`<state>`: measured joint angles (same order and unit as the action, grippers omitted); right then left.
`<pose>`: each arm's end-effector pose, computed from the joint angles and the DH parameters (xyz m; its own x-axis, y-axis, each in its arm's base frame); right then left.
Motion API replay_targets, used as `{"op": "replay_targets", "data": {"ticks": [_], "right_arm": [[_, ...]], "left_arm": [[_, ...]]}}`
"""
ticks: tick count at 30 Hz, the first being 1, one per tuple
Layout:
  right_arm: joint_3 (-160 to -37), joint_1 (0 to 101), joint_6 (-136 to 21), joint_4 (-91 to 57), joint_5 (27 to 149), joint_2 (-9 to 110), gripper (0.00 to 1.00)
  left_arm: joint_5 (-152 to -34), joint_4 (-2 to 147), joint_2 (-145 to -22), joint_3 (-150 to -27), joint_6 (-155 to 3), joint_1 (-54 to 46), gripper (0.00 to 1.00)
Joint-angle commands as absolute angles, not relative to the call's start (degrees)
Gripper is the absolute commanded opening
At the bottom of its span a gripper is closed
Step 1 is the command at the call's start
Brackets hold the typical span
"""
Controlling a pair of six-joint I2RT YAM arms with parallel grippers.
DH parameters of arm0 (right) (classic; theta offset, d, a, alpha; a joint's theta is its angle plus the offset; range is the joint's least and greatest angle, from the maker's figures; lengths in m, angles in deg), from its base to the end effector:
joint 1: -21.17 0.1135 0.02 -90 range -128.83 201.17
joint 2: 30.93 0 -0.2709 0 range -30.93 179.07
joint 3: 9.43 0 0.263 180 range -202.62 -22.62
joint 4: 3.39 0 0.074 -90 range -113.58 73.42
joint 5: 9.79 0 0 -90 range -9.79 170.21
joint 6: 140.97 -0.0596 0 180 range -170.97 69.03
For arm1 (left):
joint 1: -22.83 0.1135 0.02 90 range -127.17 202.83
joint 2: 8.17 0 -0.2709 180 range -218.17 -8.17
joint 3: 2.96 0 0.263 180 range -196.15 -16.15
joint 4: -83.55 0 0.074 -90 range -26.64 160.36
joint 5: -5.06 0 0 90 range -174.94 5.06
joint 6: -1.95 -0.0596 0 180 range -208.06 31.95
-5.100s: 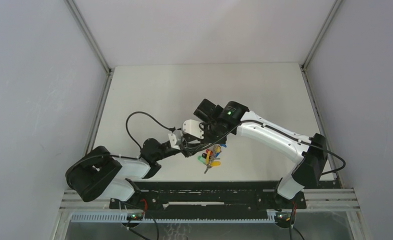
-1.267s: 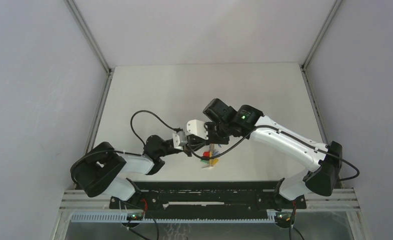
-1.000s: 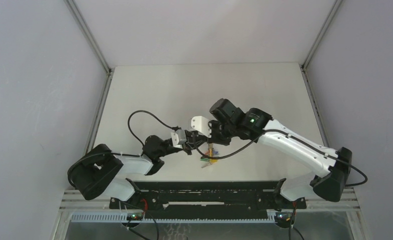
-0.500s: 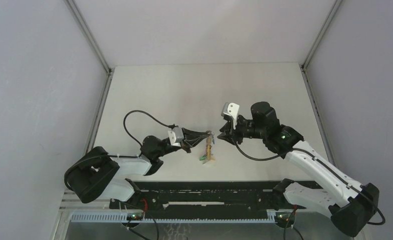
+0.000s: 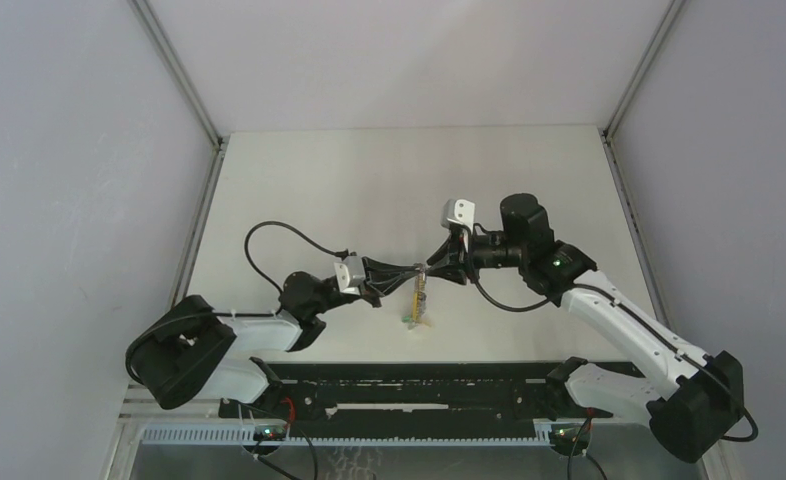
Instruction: Put the keys on the keyring
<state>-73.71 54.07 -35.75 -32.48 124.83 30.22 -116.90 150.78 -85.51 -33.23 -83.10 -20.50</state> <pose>0.1927 0.1745 0.3142 -0.1139 -0.2963 -0.9483 -0.9812 0.1832 0.0607 0.1651 -0.1991 0.2282 0.1683 -0.2594 -0.9510 0.9617 0.2547 0.1007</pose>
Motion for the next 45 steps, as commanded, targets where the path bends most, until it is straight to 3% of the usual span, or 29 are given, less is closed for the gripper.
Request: {"op": "replay_targets", "data": {"ticks": [1, 6, 12, 34, 45], "right_arm": [[-74.75, 53.29, -35.72, -30.68, 128.94, 30.95, 0.26], [-75.42, 53.03, -34.95, -31.78, 130.14, 32.08, 0.19], [-75.44, 52.48, -34.70, -32.67, 130.55, 32.01, 0.00], [-79.05, 51.55, -37.48, -38.62, 129.57, 37.38, 0.00], [-80.45, 53.63, -40.47, -34.26, 131.16, 39.81, 0.00]], "left_arm": [[-117.83, 154.74, -83.53, -32.91, -83.40, -20.23, 0.00], [-118.13, 154.73, -83.41, -33.06, -83.34, -20.23, 0.00], [-118.08, 154.74, -82.91, -32.89, -83.22, -20.23, 0.00], [-117.05, 154.91, -79.63, -32.77, -83.31, -20.23, 0.00], [-117.15, 155.09, -79.89, -33.27, -83.04, -20.32, 0.00]]}}
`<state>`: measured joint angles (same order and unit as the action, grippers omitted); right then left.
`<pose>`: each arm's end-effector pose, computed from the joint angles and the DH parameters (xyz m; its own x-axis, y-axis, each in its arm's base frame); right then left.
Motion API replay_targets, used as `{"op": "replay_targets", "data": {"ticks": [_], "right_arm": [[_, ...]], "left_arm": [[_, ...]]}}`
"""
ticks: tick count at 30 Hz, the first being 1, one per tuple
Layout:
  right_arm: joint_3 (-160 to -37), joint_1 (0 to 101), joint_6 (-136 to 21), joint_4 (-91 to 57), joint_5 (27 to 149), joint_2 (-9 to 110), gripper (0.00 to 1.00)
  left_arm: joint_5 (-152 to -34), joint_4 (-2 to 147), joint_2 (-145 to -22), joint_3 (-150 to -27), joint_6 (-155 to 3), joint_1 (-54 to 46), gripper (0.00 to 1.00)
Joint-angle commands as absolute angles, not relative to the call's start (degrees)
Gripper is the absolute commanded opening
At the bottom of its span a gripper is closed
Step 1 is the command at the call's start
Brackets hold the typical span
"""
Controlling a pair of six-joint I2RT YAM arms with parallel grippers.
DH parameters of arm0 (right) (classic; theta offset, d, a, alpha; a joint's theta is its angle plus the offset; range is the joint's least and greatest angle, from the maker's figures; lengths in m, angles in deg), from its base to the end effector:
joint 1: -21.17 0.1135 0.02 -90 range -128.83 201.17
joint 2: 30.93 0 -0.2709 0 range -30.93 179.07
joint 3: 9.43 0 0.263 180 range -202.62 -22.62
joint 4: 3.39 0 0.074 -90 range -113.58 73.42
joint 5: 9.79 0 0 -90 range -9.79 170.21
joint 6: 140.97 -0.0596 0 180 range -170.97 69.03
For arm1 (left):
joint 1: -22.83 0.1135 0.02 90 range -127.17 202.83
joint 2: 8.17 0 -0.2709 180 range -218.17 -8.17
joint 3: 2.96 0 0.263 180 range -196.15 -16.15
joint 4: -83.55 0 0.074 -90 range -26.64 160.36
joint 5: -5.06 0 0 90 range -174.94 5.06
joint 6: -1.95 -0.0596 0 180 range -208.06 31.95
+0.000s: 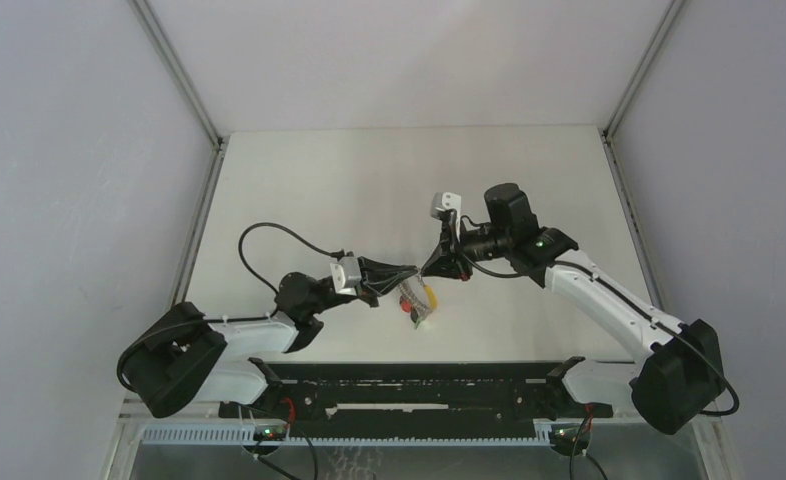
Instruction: Put the keys on the keyring
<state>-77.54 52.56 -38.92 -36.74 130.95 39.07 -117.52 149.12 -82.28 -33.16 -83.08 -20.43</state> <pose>0.2162 0.1860 0.2949 -0.3002 -0.3379 -0.8920 -0.9531 0.1434 0.2664 0.1606 -0.1952 0.2375 0.1862 -0.2754 -0.9431 0.9617 0.2478 0.1175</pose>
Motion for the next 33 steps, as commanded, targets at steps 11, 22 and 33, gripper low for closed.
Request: {"op": "replay_targets", "data": {"ticks": [11, 22, 33], "right_arm": [[-81.02, 56.20, -33.46, -38.32, 127.80, 38.09, 0.12], [-74.39, 55.89, -32.88, -27.91, 127.37, 30.92, 0.24], [-73.34, 56.27, -31.23, -25.19, 130.53, 33.48, 0.24]], "left_arm": [[-117.17, 155.22, -79.71, -32.54, -83.30, -20.39, 0.00], [-118.41, 155.17, -79.06, -32.45, -82.78, -20.41, 0.00], [-119.21, 155.17, -79.21, -32.87, -82.14, -20.41, 0.00]]}}
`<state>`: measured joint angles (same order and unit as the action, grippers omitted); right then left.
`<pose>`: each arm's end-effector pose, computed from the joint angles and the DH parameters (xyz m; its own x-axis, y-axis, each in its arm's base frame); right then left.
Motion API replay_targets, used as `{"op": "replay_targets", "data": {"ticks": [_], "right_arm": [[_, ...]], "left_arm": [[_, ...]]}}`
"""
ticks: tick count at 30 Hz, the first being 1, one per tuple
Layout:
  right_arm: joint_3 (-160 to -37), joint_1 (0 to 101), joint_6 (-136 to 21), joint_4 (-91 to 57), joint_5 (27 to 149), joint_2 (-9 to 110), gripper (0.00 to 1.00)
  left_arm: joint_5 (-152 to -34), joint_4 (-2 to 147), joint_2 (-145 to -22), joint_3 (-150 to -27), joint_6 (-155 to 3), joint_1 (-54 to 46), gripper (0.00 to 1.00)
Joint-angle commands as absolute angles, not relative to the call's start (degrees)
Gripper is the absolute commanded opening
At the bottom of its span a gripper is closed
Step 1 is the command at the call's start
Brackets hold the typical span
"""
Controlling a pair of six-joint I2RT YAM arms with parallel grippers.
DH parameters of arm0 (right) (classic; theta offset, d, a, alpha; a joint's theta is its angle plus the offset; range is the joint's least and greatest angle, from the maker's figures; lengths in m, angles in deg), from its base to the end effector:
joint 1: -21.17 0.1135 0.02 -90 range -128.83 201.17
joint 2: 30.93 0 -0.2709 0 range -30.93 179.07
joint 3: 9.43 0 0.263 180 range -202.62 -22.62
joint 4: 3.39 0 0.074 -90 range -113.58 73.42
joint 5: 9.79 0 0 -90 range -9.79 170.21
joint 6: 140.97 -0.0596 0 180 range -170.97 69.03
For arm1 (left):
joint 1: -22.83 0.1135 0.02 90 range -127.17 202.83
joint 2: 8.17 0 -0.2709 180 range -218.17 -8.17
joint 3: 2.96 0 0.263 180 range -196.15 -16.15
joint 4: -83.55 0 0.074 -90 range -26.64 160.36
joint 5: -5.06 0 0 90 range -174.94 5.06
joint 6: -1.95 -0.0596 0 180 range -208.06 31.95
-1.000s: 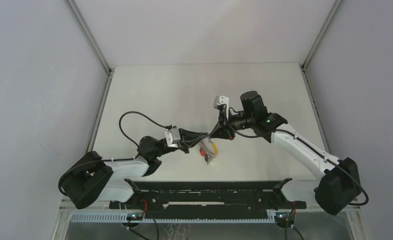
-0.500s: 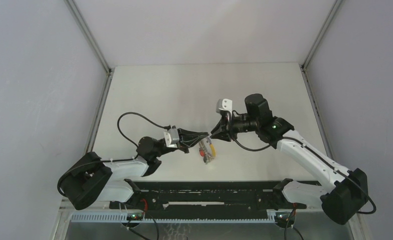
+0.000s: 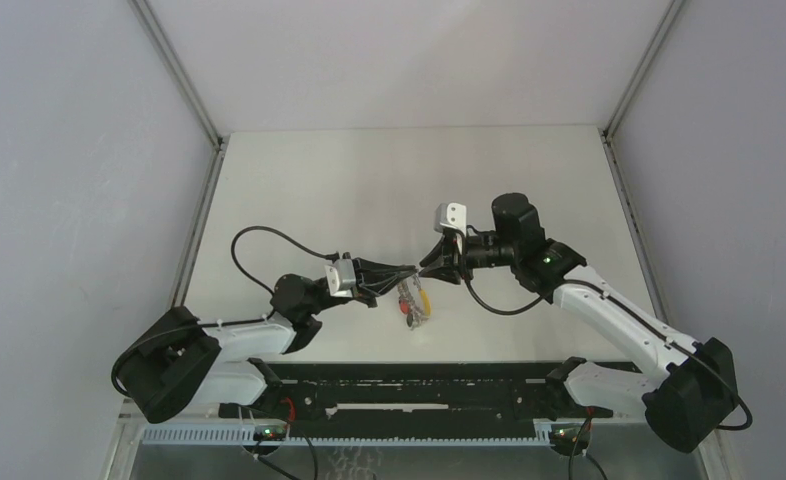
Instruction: Put the keys on the keyring
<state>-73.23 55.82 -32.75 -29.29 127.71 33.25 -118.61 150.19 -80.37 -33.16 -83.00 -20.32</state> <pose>0.1950 0.1882 0.3050 -0.0558 -0.2954 -0.9538 -0.9953 0.0922 0.0297 0.1561 -0.1917 0.2470 0.2205 -0.3071 -0.9258 0.9600 0.2364 0.1502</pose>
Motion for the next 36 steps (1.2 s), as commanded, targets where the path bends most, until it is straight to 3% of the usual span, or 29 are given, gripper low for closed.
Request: {"op": "replay_targets", "data": {"ticks": [1, 13, 16, 19, 29, 36], "right_arm": [[-73.33, 56.39, -30.96, -24.99, 131.31, 33.49, 0.24], [-73.42, 57.64, -29.11, -24.84, 132.98, 34.53, 0.20], [-73.61, 57.70, -28.81, -25.47, 132.75, 34.39, 0.14], [-74.95, 57.85, -28.01, -28.41, 130.92, 34.20, 0.00], [-88.38, 62.38, -25.57, -52.77, 109.40, 36.58, 0.00], [-103.39, 67.97, -23.95, -73.18, 89.98, 45.47, 0.00]], "left_arm": [[-119.23, 155.17, -79.31, -32.95, -82.01, -20.41, 0.00], [-119.36, 155.18, -79.01, -33.05, -81.73, -20.41, 0.00], [-119.39, 155.16, -79.07, -33.02, -81.60, -20.41, 0.00], [-119.06, 155.09, -79.54, -32.95, -81.11, -20.41, 0.01], [-117.02, 155.11, -80.68, -29.76, -80.71, -17.05, 0.34], [-117.90, 155.06, -81.58, -29.77, -80.32, -16.28, 0.43]]}}
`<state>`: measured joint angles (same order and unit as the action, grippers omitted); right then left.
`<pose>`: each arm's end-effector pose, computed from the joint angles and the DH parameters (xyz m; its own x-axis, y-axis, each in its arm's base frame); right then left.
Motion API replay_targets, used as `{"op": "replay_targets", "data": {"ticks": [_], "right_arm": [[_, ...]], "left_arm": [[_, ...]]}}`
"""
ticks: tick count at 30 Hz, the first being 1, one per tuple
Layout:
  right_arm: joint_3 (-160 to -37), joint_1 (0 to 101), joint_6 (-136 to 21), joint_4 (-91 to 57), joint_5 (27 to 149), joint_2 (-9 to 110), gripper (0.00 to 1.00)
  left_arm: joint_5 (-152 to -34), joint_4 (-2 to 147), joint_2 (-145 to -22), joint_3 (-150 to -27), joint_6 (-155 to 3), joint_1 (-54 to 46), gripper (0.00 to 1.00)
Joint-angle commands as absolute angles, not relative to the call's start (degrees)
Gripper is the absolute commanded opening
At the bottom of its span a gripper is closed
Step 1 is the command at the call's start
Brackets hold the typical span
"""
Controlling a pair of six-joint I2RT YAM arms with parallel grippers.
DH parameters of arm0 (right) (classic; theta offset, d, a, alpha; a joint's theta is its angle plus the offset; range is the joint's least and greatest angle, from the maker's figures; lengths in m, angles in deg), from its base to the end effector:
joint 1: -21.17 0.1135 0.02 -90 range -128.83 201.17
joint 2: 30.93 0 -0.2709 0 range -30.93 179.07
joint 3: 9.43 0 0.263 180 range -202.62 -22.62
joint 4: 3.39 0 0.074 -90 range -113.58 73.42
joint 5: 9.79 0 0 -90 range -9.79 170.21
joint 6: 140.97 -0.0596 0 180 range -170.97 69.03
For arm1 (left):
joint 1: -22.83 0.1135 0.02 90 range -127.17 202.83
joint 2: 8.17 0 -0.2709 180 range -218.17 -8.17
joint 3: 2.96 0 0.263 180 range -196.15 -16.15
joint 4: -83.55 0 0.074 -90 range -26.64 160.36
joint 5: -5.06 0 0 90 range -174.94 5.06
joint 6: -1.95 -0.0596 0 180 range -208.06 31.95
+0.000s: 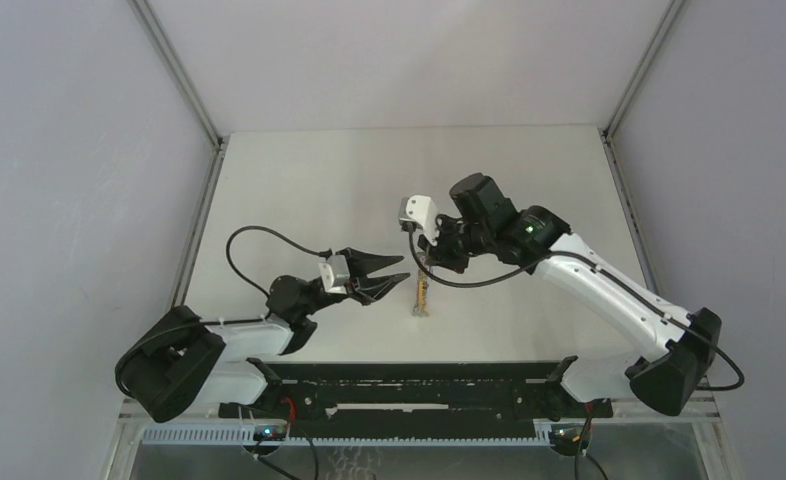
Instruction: Put the keys on the keyring
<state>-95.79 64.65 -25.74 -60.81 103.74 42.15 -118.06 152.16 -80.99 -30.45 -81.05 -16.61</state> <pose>0.1937 0.2164 0.3435 -0.0996 -0.6330 -0.7677 -0.9742 0.2192 -0.0544 0.1637 -0.1768 0.2343 0.1909 -0.2892 -0.9381 0.9500 0.2949 0.1024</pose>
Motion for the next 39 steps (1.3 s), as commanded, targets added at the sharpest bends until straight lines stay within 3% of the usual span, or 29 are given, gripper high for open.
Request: {"op": "replay_targets", "data": {"ticks": [1, 11, 39], "right_arm": [[-105.13, 69.26, -23.95, -75.41, 86.98, 46.85, 0.00], [-113.32, 76.13, -20.36, -83.82, 78.79, 56.64, 0.00], [-113.46, 77.47, -16.13, -81.67, 86.08, 56.05, 0.00]], "left_arm": [[-118.22, 155.08, -81.82, -29.86, -80.29, -16.28, 0.43], [-121.68, 155.04, -86.54, -32.16, -79.83, -16.28, 0.42], [-124.73, 155.08, -93.16, -36.93, -81.90, -19.88, 0.30]]}}
